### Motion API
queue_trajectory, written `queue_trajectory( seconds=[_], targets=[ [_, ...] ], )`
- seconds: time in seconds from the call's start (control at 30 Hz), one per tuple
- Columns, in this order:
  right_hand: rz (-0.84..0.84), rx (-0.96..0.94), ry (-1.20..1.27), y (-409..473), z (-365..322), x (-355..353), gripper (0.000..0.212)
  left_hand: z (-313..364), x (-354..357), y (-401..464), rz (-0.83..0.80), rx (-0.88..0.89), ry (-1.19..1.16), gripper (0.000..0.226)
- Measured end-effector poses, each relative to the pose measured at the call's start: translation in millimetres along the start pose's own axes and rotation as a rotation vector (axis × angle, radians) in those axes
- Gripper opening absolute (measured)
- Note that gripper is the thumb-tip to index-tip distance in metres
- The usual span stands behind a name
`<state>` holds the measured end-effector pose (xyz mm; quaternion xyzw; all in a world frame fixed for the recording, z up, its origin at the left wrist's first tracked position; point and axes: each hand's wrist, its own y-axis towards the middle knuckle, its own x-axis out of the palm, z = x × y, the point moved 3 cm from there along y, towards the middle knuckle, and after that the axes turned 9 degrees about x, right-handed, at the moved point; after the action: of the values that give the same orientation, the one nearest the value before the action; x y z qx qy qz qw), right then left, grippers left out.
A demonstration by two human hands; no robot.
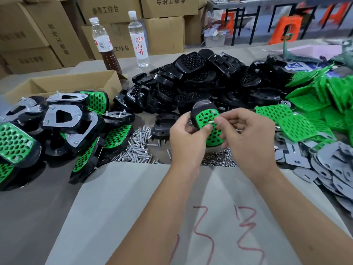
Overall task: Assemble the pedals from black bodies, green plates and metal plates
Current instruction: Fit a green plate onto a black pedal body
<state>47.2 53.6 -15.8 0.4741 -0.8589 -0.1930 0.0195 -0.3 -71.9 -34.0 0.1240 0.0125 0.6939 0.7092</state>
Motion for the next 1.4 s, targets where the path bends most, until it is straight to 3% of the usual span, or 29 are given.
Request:
queue_trajectory(
  seconds=[0.23, 0.37, 0.47, 0.6, 0.83, 0.97, 1.1, 1.23, 1.33, 1.4],
  targets=[
    [0.019, -0.055, -0.024, 5.9, -3.1, -1.9, 0.01, 2.7, 9.7, -8.8, -0.146, 0.095, -0.001, 0.047],
    [0.095, -0.124, -0.171, 6.0, -4.1, -3.5, 0.011, 3.4, 12.7, -10.8, -0.194, 0.149, 0.028, 0.05],
    [0.146, -0.197, -0.244, 4.2, -9.4, -4.2, 0.011, 4.9, 16.5, -15.2, -0.203, 0.2, 0.057, 0.053],
    [0.031, -0.109, -0.108, 5.2, -5.6, -5.5, 0.011, 2.4, 16.3, -17.2, -0.186, 0.239, 0.062, 0.049],
    [0.052, -0.137, -0.342, 7.2, -12.6, -1.1, 0.016, 2.7, 15.1, -16.5, -0.17, 0.279, 0.172, 0.049],
    [-0.144, 0.043, -0.161, 15.7, -8.4, -14.1, 0.021, 2.8, 12.2, -18.6, -0.167, 0.348, 0.261, 0.061],
    [-0.171, 0.17, 0.073, 15.3, -5.1, -16.2, 0.022, 5.7, 16.1, -23.3, -0.177, 0.446, 0.355, 0.07],
    [-0.13, 0.238, 0.304, 10.8, -5.6, -5.9, 0.012, 7.2, 15.7, -18.2, -0.139, 0.423, 0.264, 0.07],
    [-0.019, 0.169, 0.21, 11.3, -2.6, -9.3, 0.024, 10.1, 11.9, -11.0, -0.099, 0.302, 0.128, 0.055],
    [0.063, 0.101, 0.035, 10.2, 1.2, -11.9, 0.026, 10.1, -0.6, 1.1, 0.07, 0.195, 0.066, 0.039]
  ],
)
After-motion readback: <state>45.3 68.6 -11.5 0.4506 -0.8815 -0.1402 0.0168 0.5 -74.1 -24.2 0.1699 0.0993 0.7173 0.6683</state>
